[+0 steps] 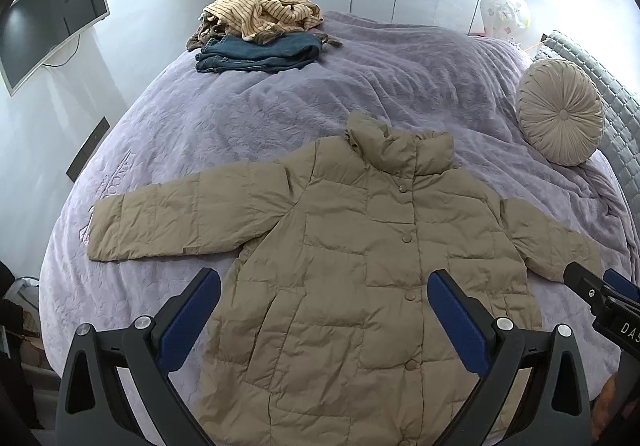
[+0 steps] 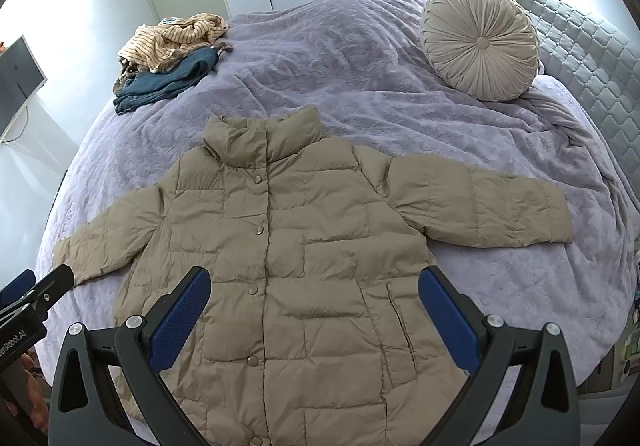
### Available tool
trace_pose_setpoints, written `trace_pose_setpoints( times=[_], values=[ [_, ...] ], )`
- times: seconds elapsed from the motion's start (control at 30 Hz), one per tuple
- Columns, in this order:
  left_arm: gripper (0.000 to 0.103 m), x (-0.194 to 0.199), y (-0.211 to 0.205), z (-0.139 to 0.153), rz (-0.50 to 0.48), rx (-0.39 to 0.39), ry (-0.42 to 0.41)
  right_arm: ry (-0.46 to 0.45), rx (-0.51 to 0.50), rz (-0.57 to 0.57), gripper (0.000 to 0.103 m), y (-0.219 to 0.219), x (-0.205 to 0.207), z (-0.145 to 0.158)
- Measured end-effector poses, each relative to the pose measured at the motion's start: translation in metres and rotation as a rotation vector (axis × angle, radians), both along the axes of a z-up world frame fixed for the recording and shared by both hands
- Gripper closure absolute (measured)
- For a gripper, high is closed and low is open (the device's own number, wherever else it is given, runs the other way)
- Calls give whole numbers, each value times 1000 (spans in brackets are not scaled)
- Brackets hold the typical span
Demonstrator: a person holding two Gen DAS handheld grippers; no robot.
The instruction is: Fold large clothes
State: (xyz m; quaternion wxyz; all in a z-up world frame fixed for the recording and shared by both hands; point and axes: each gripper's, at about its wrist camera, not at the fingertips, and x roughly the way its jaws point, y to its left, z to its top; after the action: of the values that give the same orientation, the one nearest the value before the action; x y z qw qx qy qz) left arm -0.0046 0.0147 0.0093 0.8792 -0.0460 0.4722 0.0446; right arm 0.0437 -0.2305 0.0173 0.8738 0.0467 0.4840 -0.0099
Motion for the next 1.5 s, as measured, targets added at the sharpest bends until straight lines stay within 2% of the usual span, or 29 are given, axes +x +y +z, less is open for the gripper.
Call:
trace_pose_setpoints(
  times=[1.5],
  values=[
    [0, -3, 9, -7, 26, -6, 13, 18, 8, 5, 0, 9, 5, -7]
  ],
)
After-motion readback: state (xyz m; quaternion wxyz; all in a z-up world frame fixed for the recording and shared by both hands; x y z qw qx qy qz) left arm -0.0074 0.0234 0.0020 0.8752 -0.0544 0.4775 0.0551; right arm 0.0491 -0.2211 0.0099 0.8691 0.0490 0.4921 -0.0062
